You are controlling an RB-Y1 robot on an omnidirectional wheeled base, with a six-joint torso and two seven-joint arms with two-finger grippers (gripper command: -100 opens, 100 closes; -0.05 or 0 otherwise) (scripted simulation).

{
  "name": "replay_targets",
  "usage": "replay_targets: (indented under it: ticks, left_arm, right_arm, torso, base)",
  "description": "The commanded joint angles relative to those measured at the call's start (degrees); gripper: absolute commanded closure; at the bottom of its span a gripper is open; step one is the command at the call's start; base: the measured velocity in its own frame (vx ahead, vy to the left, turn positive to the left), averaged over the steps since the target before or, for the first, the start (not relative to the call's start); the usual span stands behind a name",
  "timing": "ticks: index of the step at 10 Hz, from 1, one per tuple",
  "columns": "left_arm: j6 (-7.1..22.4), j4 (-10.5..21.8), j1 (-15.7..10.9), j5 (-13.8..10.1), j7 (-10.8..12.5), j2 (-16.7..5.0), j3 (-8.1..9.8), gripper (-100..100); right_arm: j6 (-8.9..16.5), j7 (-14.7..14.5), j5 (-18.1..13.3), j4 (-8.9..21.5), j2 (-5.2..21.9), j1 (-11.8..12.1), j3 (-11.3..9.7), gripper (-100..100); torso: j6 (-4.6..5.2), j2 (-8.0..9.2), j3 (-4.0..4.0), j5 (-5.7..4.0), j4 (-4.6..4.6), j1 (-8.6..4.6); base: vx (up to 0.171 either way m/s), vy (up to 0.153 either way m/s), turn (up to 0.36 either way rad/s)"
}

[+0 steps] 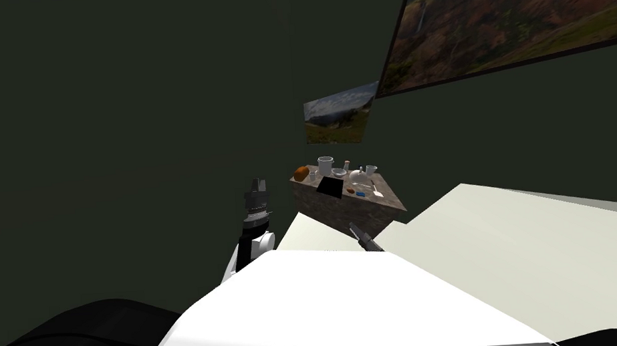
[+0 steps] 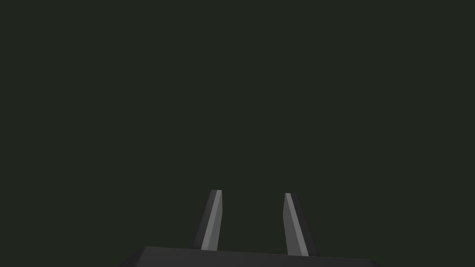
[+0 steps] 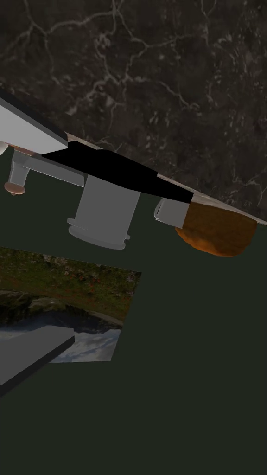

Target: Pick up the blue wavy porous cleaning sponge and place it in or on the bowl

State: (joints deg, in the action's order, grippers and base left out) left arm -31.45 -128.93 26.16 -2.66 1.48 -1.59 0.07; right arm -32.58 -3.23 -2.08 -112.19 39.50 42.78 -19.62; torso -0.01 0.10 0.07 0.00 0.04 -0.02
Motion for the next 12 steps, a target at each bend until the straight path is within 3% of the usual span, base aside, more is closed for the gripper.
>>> replay_targets:
  ticks: [1, 4, 5, 7, 8, 9, 10, 11, 12]
  left_arm:
    - [0.0, 0.0, 0.0, 0.0, 0.0, 0.0, 0.00, 0]
    - [0.0, 0.0, 0.0, 0.0, 0.0, 0.0, 0.00, 0]
    - [0.0, 0.0, 0.0, 0.0, 0.0, 0.0, 0.00, 0]
    - [0.0, 0.0, 0.0, 0.0, 0.0, 0.0, 0.00, 0]
    - [0.0, 0.0, 0.0, 0.0, 0.0, 0.0, 0.00, 0]
    - [0.0, 0.0, 0.0, 0.0, 0.0, 0.0, 0.00, 0]
    - [0.0, 0.0, 0.0, 0.0, 0.0, 0.0, 0.00, 0]
    - [0.0, 0.0, 0.0, 0.0, 0.0, 0.0, 0.00, 0]
    - [0.0, 0.0, 0.0, 0.0, 0.0, 0.0, 0.00, 0]
  right_arm:
    - [-1.1, 0.3, -1.1, 2.9, 2.9, 1.0, -1.4, -100]
    - [-1.7, 0.4, -2.2, 5.4, 8.1, 1.9, -2.7, -100]
    - [-2.3, 0.4, -3.3, 7.8, 9.6, 2.6, -4.0, -100]
    - [-2.3, 0.4, -3.3, 7.8, 11.8, 2.6, -4.0, -100]
    - [-2.9, 0.3, -4.4, 10.1, 14.0, 3.3, -5.2, -100]
    - [-2.9, 0.3, -4.4, 10.1, 15.4, 3.3, -5.2, -100]
    - [-3.4, 0.2, -5.6, 12.5, 17.1, 3.8, -6.3, -100]
    - [-3.4, 0.2, -5.6, 12.5, 19.0, 3.8, -6.3, -100]
    - [-3.9, 0.0, -6.8, 14.4, 20.9, 4.1, -7.4, -100]
  torso:
    - [0.00, 0.00, 0.00, 0.00, 0.00, 0.00]
    - [-0.01, -0.01, -0.01, -0.01, 0.00, -0.02]
    - [0.01, -0.03, -0.01, -0.01, -0.01, -0.02]
    - [0.00, -0.05, -0.03, -0.01, -0.01, -0.01]
    - [0.01, -0.08, -0.04, 0.00, -0.01, 0.00]
    - [-0.01, -0.07, -0.04, 0.00, -0.02, 0.00]
    - [0.01, -0.07, -0.04, 0.00, -0.01, 0.00]
    - [-0.01, -0.05, -0.03, 0.00, -0.01, 0.00]
    - [0.00, -0.08, -0.04, -0.01, -0.01, -0.01]
  base:
    - [-0.032, 0.003, 0.066]
    - [-0.024, -0.001, 0.038]
    - [-0.021, 0.004, 0.079]
    - [-0.012, 0.001, 0.009]
    - [-0.013, 0.005, 0.073]
    - [-0.014, 0.002, 0.047]
    - [-0.016, 0.004, 0.103]
    - [-0.014, 0.000, 0.043]
    - [-0.011, 0.003, 0.105]
